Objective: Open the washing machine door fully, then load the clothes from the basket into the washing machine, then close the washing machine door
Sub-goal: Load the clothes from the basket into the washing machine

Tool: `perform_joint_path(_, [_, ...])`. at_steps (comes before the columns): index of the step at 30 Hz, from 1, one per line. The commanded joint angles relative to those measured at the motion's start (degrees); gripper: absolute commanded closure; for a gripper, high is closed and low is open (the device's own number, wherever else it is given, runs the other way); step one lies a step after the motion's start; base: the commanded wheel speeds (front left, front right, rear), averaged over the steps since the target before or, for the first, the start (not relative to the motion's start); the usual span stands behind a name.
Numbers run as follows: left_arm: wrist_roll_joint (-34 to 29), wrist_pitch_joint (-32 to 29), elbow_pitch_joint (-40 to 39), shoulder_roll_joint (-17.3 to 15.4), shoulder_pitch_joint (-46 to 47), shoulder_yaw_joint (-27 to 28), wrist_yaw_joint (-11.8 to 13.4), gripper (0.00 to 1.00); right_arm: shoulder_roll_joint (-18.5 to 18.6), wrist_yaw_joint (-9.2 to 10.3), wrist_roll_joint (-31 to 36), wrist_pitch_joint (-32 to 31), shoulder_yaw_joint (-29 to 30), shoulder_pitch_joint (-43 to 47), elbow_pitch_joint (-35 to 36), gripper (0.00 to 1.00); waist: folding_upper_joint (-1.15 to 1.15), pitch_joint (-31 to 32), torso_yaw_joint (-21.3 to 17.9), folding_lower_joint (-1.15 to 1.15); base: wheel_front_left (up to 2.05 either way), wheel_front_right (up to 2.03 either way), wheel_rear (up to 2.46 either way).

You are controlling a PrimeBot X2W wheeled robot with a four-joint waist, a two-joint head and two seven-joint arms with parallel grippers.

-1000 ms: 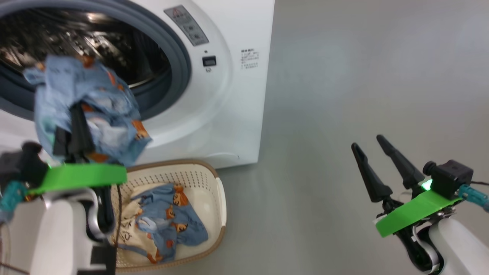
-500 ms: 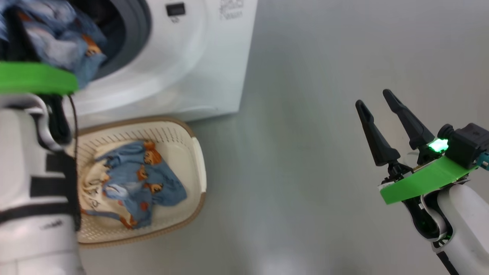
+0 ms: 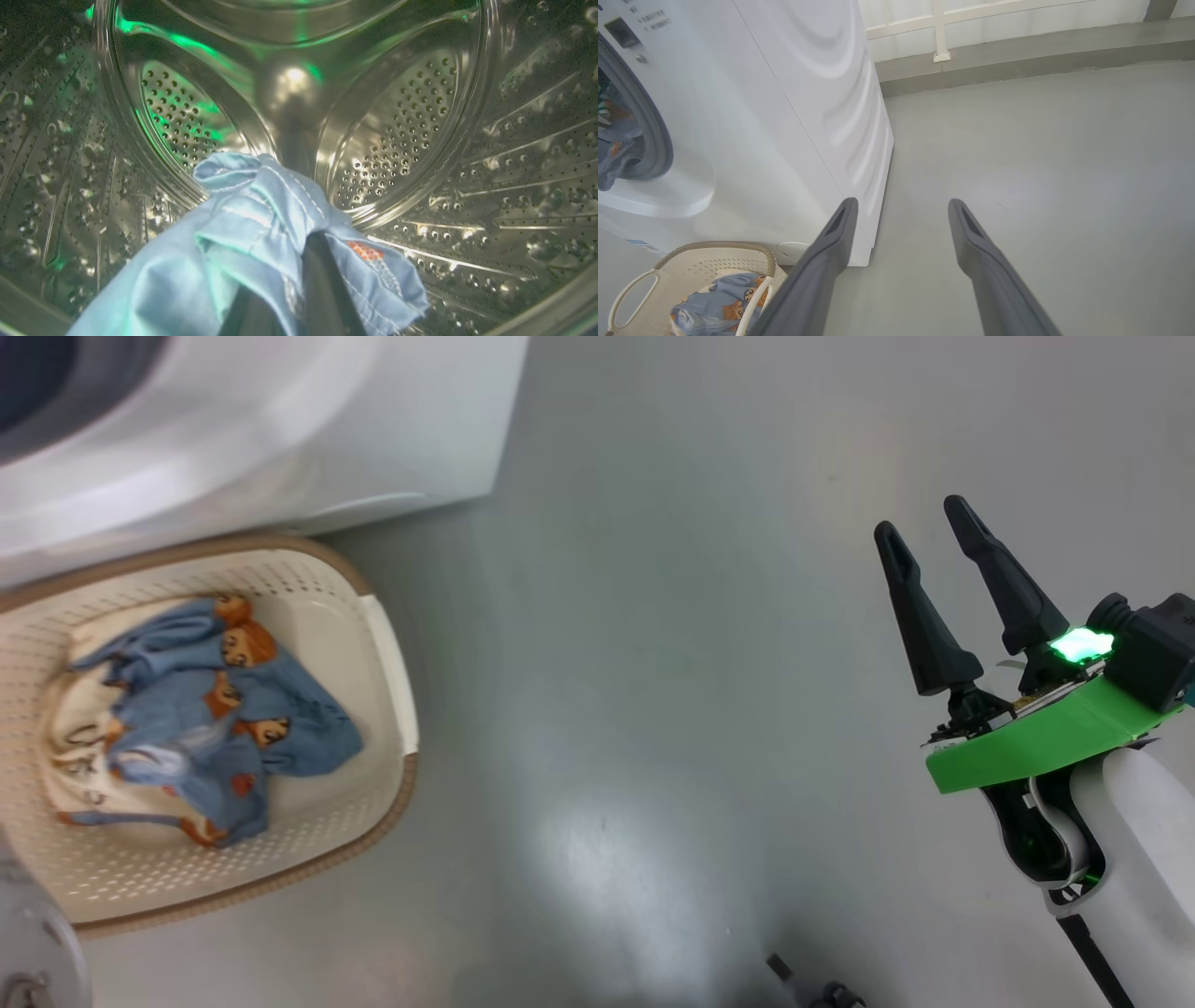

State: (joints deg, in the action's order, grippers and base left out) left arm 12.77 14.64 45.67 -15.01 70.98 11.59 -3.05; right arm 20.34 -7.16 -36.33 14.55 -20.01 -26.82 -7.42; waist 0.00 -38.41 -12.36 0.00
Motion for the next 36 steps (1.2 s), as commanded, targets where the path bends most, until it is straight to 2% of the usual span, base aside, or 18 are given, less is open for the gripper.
perform_joint_path(1, [-1.3,0.4,-3.4,-3.3,1.4,0.7,-0.2,1.0,0.5,-0.33,-0.8,0.4,-0.2,0.7,1.3,0.0,0.0,-3.2,-2.8,0.0,0.0,0.0,0.0])
perform_joint_path(5, [-1.9,0.4,-9.3,-3.0,2.3,2.0,-0.7,1.0,-0.1,-0.33,-0.8,0.4,-0.1,0.1,1.3,0.0,0.0,-3.8,-2.9,0.0,0.0,0.0,0.0])
perform_joint_path(6, [-1.8,0.4,-10.1,-2.7,2.1,2.4,-1.0,0.86,-0.2,-0.33,-0.8,0.4,-0.2,0.0,1.3,0.0,0.0,-3.8,-2.9,0.0,0.0,0.0,0.0])
perform_joint_path(7, [-2.0,0.4,-9.7,-2.5,1.7,2.6,-1.1,0.35,-0.3,-0.33,-0.8,0.4,-0.3,-0.2,1.2,0.0,0.0,-3.7,-2.9,0.0,0.0,0.0,0.0])
perform_joint_path(8, [-1.8,0.4,-8.6,-2.2,1.5,2.9,-1.0,0.0,-0.4,-0.33,-0.8,0.4,-0.4,-0.2,1.1,0.0,0.0,-3.5,-2.8,0.0,0.0,0.0,0.0])
perform_joint_path(10, [-1.9,0.4,-5.4,-1.9,1.2,3.2,-0.5,0.0,-0.4,-0.33,-0.8,0.4,-0.5,-0.3,1.0,0.0,0.0,-3.1,-2.6,0.0,0.0,0.0,0.0])
perform_joint_path(14, [-2.3,-1.5,3.2,-2.1,1.8,3.3,2.2,0.0,-0.3,-0.33,-0.8,0.4,-0.8,-0.1,0.6,0.0,0.0,-2.2,-2.2,0.0,0.0,0.0,0.0])
perform_joint_path(17, [-2.7,-1.4,6.8,-2.7,2.2,2.8,2.6,0.0,-0.4,-0.33,-0.8,0.4,-1.0,0.0,0.5,0.0,0.0,-1.1,-2.1,0.0,0.0,0.0,0.0])
perform_joint_path(23, [-2.7,-0.7,11.6,-3.2,2.0,2.0,1.6,0.0,-0.8,-0.33,-0.8,0.4,-1.5,0.0,0.2,0.0,0.0,1.8,-1.5,0.0,0.0,0.0,0.0])
perform_joint_path(26, [-2.7,-0.2,14.0,-3.2,0.4,1.2,0.3,0.0,-1.3,-0.33,-0.7,0.4,-2.0,0.3,-0.2,0.0,0.0,4.9,-0.6,0.0,0.0,0.0,0.0])
perform_joint_path(36, [-1.8,0.3,12.8,-2.6,-7.9,0.2,-2.7,0.0,-1.9,-0.33,-0.6,0.4,-2.7,1.9,-2.1,0.0,0.0,12.7,1.8,0.0,0.0,0.0,0.0])
